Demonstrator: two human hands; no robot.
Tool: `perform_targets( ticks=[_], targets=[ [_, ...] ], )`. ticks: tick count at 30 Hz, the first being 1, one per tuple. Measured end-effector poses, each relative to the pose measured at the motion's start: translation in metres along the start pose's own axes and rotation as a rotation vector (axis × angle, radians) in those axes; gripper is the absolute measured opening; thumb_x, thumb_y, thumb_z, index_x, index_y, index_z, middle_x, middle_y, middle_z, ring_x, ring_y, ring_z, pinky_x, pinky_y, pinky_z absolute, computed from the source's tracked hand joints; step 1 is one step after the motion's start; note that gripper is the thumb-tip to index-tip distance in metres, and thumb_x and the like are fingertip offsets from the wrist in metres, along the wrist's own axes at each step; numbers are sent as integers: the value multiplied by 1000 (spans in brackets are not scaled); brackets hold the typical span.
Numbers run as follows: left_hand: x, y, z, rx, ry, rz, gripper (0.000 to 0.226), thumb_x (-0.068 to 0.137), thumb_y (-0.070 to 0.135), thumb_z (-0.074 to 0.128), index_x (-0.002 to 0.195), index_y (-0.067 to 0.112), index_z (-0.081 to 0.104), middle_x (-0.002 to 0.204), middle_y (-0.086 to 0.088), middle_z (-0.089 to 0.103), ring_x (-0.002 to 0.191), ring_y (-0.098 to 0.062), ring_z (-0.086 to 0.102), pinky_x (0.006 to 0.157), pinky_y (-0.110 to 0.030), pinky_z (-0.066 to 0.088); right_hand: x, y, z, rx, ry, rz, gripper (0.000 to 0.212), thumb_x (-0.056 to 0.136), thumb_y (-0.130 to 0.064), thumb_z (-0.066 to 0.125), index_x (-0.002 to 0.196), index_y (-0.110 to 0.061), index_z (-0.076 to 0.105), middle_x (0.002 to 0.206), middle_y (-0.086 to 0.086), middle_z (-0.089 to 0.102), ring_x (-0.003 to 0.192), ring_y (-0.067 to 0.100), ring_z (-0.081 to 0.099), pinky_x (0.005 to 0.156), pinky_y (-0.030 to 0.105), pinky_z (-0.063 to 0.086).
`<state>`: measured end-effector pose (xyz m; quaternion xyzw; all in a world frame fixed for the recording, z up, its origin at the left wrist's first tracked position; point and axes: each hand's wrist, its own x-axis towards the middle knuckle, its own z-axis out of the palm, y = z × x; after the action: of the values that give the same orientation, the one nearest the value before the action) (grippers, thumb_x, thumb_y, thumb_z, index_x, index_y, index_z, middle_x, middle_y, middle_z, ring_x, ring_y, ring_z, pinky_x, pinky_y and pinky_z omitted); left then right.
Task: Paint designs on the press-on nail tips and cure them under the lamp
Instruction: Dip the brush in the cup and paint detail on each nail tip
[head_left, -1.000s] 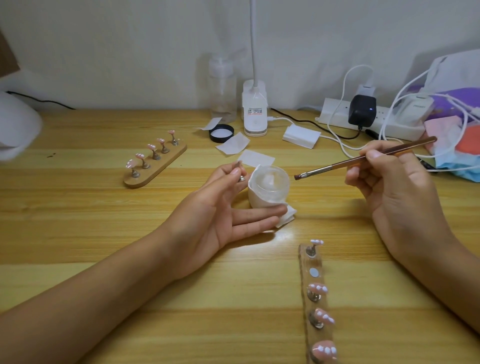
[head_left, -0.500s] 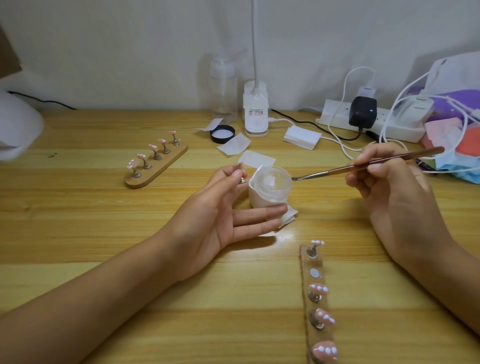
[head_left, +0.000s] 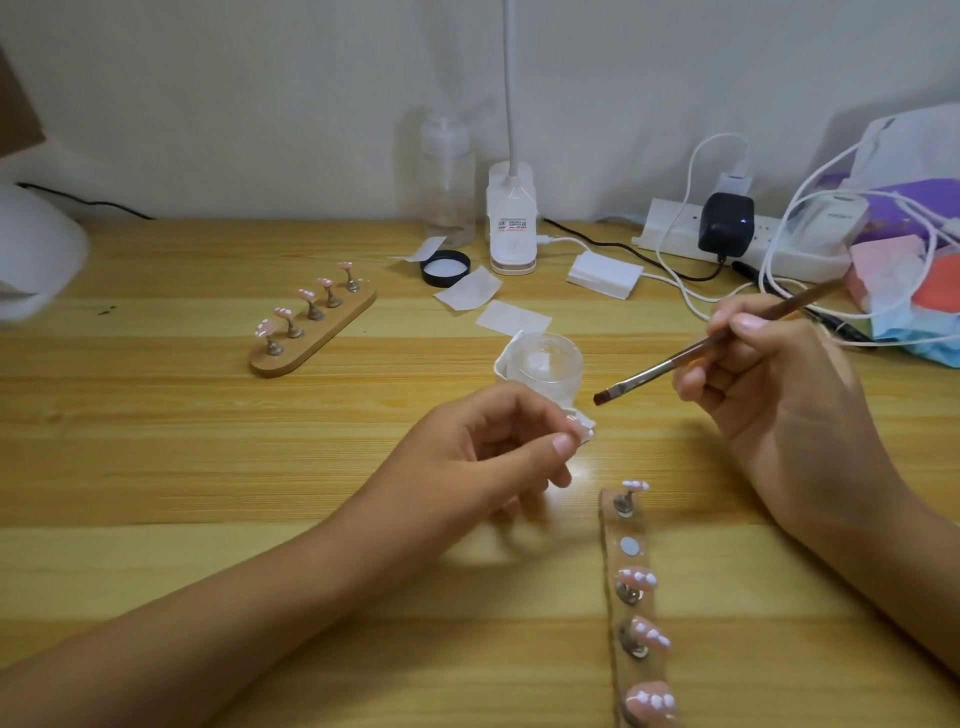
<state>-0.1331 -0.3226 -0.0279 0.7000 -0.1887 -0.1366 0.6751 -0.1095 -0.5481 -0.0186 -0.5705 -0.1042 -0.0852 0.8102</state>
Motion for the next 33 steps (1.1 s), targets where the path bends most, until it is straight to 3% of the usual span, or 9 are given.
perform_targets(
  ticks=[11, 23, 29, 33],
  targets=[
    [2, 5, -3, -105, 14, -26, 15, 82, 22, 67, 91, 10, 65, 81, 12, 72, 72, -4, 64, 58, -16, 49, -2, -1, -1, -59, -110, -22, 22, 83, -8, 38, 82, -16, 59, 73, 3, 66, 72, 17, 65, 72, 23, 54],
    [2, 8, -2, -110, 22, -33, 14, 84, 22, 70, 88, 9, 63, 77, 13, 71, 68, -3, 61, 59, -16, 49, -3, 0, -4, -120, -157, -48, 22, 84, -8, 38, 81, -17, 58, 71, 3, 63, 72, 19, 61, 71, 24, 52],
    [2, 7, -2, -138, 29, -25, 14, 79, 18, 68, 89, 9, 65, 79, 7, 73, 67, -5, 64, 61, -16, 50, -1, 0, -6, -110, -169, -39, 15, 77, -19, 47, 77, -21, 61, 69, 3, 62, 70, 19, 59, 69, 22, 51],
    [2, 7, -3, -163, 32, -32, 9, 78, 18, 70, 86, 17, 68, 77, -3, 73, 63, -8, 61, 63, -18, 50, 0, 1, -6, -99, -176, -54, 20, 78, -17, 43, 78, -21, 63, 69, 2, 64, 70, 18, 61, 69, 23, 52]
  ],
)
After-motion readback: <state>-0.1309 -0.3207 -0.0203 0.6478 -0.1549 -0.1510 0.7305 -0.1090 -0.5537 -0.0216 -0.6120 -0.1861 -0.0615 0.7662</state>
